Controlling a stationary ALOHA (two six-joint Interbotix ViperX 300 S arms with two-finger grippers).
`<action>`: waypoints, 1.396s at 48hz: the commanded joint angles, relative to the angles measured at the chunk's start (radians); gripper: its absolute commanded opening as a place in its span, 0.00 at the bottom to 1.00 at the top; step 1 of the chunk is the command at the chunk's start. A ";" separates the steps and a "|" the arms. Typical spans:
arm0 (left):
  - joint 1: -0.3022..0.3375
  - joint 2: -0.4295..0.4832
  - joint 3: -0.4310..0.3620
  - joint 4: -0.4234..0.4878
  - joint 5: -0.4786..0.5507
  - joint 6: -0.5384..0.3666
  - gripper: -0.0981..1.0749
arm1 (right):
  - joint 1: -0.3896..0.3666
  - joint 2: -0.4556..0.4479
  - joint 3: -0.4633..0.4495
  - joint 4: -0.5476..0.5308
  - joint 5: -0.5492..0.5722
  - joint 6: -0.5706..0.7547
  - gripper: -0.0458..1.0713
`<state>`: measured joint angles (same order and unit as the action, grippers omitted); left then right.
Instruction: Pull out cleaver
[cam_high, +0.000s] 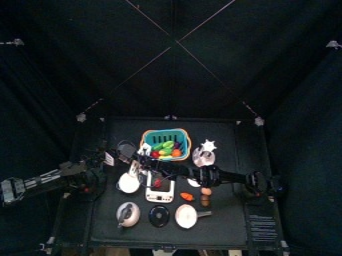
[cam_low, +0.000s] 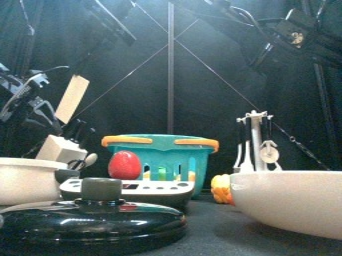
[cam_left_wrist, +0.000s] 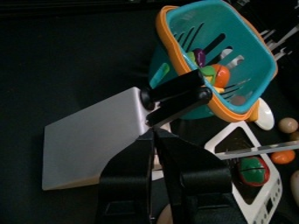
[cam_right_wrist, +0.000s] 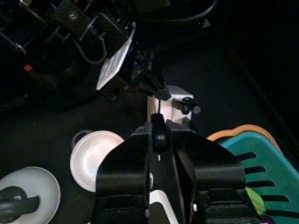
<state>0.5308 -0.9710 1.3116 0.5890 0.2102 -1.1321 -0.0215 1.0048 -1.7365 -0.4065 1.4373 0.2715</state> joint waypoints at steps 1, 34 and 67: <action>0.003 -0.009 -0.034 0.017 -0.005 0.002 0.51 | 0.051 0.031 -0.449 0.023 0.247 -0.077 0.48; -0.002 -0.057 -0.092 0.060 -0.005 0.002 0.51 | 0.084 -0.156 -0.393 0.052 0.364 -0.075 0.32; -0.003 -0.057 -0.094 0.057 0.003 0.002 0.51 | 0.130 -0.465 0.063 -0.112 0.365 -0.109 0.32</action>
<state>0.5292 -1.0308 1.2487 0.6443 0.2163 -1.1305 -0.0169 1.0032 -1.7334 -0.4126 1.4435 0.2623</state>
